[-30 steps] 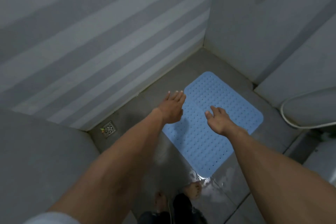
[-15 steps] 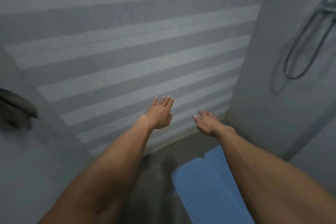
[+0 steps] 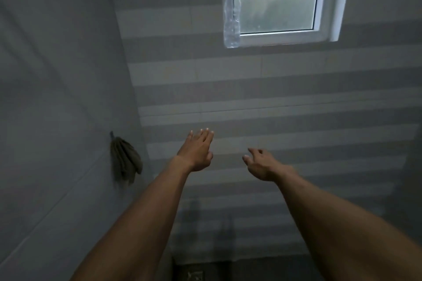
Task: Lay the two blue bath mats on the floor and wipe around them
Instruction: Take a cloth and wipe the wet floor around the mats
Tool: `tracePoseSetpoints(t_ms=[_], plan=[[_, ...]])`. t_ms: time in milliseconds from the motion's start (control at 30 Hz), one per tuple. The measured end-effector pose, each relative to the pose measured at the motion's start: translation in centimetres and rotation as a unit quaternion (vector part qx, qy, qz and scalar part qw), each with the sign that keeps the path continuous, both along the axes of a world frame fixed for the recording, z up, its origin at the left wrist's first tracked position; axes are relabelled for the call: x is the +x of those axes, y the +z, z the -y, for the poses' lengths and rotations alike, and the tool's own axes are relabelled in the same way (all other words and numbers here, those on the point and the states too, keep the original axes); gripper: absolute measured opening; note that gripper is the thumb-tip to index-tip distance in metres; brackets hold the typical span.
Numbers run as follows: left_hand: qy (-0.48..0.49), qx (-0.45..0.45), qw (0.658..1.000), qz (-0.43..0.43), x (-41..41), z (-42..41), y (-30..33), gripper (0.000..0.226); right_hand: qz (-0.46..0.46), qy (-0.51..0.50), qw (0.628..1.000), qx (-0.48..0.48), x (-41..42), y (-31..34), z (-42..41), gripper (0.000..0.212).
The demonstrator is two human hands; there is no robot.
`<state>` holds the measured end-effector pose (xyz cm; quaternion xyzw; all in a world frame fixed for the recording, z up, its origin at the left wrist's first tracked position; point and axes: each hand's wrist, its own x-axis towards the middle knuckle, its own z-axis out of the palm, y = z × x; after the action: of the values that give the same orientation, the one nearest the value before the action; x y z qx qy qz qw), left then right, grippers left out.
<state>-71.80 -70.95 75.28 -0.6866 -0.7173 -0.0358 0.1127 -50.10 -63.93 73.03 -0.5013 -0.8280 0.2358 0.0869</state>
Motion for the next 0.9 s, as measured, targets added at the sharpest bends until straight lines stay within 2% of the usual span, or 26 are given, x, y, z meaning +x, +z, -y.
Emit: tracePoseSetpoints(t_ms=[200,300,400,533,600,733,833,900], plan=[[0.111,-0.008,0.994,0.007,-6.0,4.1,-1.1,0.068,0.032,0.107,0.994,0.014,-8.2,0.0,0.1,0.064],[0.170,0.043,0.985,0.012,-8.9,5.8,-1.7,0.062,0.041,0.167,0.985,0.022,-13.1,-0.2,0.4,0.064],[0.275,0.123,0.953,0.038,-11.9,6.9,-1.1,0.039,0.041,0.218,0.975,0.026,-18.6,-0.7,0.4,0.063],[0.392,0.158,0.902,0.086,-16.6,6.8,0.4,0.037,0.021,0.255,0.966,0.032,-25.9,-0.9,0.6,0.062],[0.407,0.145,0.900,0.062,-18.5,6.2,1.2,0.033,0.018,0.266,0.963,0.038,-29.1,-0.9,0.6,0.063],[0.386,0.060,0.920,-0.024,-20.0,4.7,2.3,0.024,0.006,0.283,0.958,0.040,-34.7,-0.1,0.0,0.065],[0.382,0.035,0.922,-0.044,-21.0,3.5,3.3,0.021,-0.021,0.300,0.953,0.032,-37.7,0.2,-0.3,0.066],[0.385,0.020,0.921,-0.051,-21.2,2.8,4.3,0.024,-0.034,0.316,0.948,0.031,-39.0,0.4,-0.4,0.059]])
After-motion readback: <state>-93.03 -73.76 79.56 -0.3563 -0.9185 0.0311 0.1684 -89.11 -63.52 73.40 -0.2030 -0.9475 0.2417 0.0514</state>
